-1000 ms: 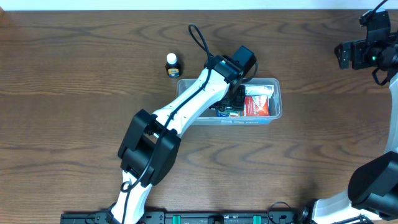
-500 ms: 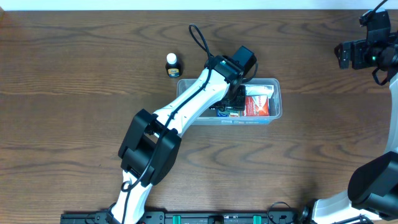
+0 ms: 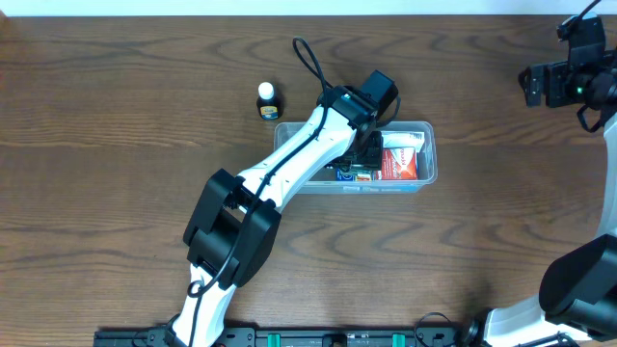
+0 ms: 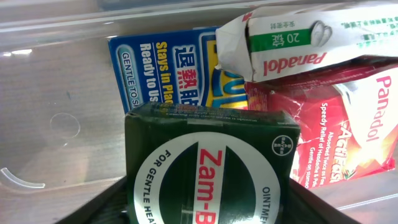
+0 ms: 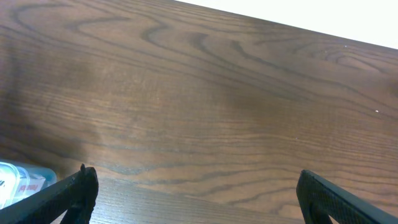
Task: Pack container
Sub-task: 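Carry the Zam-Buk box into the container beside the blue box, release, then raise the left gripper and move it to the small white bottle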
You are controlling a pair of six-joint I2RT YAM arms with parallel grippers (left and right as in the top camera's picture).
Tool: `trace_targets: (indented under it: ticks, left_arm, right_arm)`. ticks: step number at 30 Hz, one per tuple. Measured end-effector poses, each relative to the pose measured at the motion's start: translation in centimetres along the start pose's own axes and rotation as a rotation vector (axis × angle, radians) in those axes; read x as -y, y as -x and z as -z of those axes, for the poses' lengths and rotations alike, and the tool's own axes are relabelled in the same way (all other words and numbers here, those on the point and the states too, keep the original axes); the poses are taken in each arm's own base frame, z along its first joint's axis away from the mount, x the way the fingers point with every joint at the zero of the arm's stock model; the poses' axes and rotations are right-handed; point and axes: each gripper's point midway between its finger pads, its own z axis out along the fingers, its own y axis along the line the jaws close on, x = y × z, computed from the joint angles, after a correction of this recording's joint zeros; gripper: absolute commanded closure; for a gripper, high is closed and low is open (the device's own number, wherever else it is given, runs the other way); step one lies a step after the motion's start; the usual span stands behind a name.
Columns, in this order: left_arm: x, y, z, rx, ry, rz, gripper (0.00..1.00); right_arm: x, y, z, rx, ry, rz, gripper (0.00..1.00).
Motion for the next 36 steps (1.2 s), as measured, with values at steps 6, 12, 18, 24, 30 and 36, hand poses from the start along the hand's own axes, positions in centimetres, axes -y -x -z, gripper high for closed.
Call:
trace_targets:
  ticks: [6,12,18,24,30,36]
  left_arm:
    - [0.0,0.0,0.0,0.000,-0.001,0.000,0.20]
    - [0.0,0.0,0.0,0.000,-0.001,0.001,0.20]
    - [0.1,-0.1,0.0,-0.004,-0.006,0.001,0.20]
    - [0.6,-0.3,1.2,-0.003,-0.035,-0.051,0.20]
    - [0.8,1.0,9.0,0.183,-0.075,-0.175,0.12]
    - [-4.4,4.8,19.5,0.471,-0.054,-0.124,0.00]
  right_arm:
    - [0.0,0.0,0.0,0.000,0.000,0.000,0.01]
    - [0.0,0.0,0.0,0.000,0.000,0.000,0.01]
    - [0.0,0.0,0.0,0.000,0.000,0.000,0.01]
    - [0.0,0.0,0.0,0.000,0.000,0.000,0.01]
    - [0.0,0.0,0.0,0.000,0.000,0.000,0.01]
    - [0.0,0.0,0.0,0.000,0.000,0.000,0.01]
